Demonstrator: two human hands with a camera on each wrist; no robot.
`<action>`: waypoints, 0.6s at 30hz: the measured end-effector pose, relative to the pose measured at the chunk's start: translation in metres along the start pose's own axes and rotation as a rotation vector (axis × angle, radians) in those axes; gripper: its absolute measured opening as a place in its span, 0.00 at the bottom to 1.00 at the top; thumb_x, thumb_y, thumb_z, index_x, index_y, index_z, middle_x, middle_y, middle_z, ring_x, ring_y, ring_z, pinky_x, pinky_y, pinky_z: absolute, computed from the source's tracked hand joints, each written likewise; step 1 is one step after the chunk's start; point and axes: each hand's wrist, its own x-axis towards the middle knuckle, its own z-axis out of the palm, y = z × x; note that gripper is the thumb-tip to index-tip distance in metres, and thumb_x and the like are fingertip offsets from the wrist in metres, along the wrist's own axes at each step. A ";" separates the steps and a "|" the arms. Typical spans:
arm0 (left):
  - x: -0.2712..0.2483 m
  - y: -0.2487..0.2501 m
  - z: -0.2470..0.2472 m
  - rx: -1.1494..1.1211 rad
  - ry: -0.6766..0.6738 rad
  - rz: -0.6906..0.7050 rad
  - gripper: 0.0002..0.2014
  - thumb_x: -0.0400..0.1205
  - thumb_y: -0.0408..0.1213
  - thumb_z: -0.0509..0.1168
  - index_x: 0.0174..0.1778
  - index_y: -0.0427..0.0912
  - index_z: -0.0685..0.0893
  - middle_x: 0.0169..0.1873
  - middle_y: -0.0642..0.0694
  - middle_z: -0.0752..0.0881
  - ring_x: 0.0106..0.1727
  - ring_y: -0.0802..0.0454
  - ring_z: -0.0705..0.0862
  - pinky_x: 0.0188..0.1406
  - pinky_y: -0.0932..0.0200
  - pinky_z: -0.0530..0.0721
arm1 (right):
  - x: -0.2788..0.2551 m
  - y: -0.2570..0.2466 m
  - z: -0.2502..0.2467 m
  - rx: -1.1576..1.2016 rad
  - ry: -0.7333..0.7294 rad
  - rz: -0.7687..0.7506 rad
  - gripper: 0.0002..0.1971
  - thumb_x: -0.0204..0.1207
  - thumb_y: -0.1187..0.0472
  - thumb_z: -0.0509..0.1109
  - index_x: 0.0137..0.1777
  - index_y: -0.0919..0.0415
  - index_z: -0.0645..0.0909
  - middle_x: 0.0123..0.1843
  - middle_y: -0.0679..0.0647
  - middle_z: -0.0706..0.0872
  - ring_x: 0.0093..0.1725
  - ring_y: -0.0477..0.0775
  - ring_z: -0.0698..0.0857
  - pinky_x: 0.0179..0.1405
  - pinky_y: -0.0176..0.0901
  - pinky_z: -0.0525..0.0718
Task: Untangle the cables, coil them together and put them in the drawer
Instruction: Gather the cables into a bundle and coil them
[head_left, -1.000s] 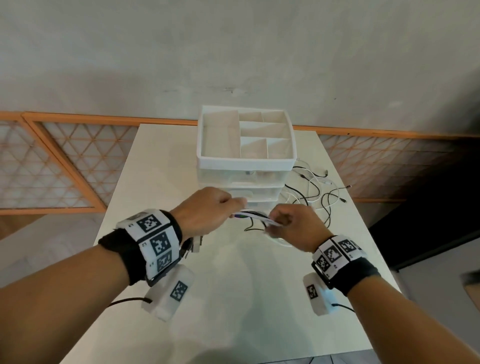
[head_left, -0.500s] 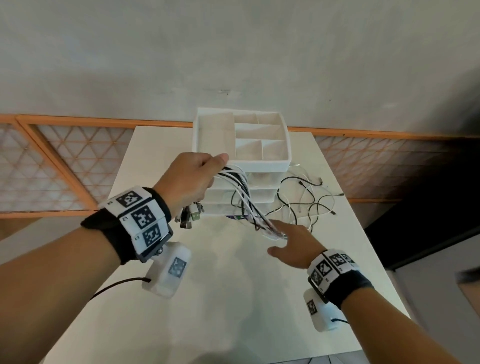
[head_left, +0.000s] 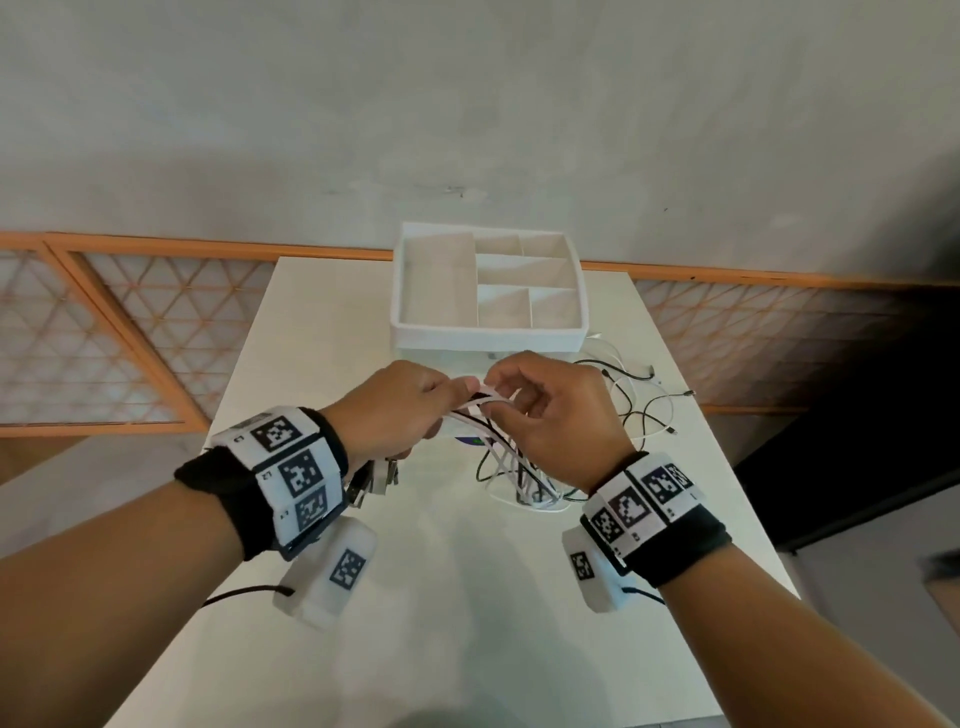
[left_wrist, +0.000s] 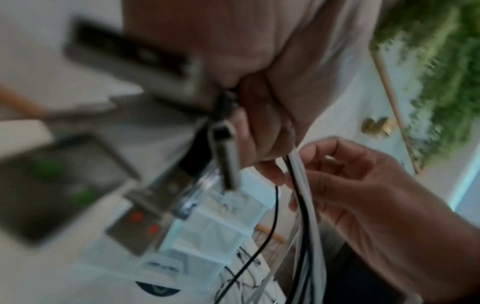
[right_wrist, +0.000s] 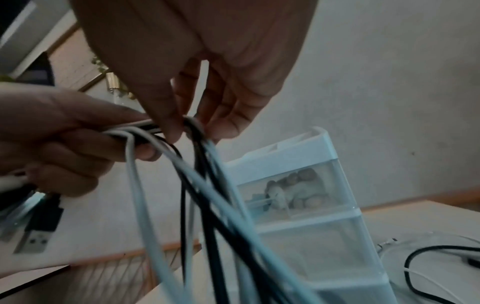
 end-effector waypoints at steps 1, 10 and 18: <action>0.000 0.000 0.000 -0.044 -0.014 -0.037 0.23 0.86 0.55 0.61 0.34 0.39 0.76 0.19 0.50 0.70 0.17 0.52 0.63 0.18 0.64 0.61 | 0.001 0.001 0.001 -0.054 0.030 -0.060 0.07 0.70 0.67 0.81 0.44 0.56 0.89 0.36 0.46 0.88 0.31 0.46 0.83 0.35 0.32 0.81; 0.003 0.001 0.009 -0.028 0.182 0.016 0.24 0.86 0.50 0.62 0.27 0.39 0.73 0.14 0.56 0.70 0.26 0.48 0.75 0.27 0.58 0.65 | -0.020 0.008 0.008 0.466 -0.123 0.310 0.09 0.66 0.70 0.84 0.36 0.58 0.87 0.34 0.56 0.87 0.36 0.57 0.82 0.42 0.48 0.82; 0.007 0.006 -0.009 -0.377 0.330 0.011 0.19 0.85 0.49 0.65 0.33 0.40 0.74 0.14 0.58 0.63 0.21 0.51 0.58 0.22 0.61 0.58 | -0.060 0.072 0.003 -0.316 -0.556 0.466 0.17 0.82 0.43 0.69 0.40 0.51 0.92 0.37 0.49 0.87 0.34 0.43 0.83 0.41 0.37 0.75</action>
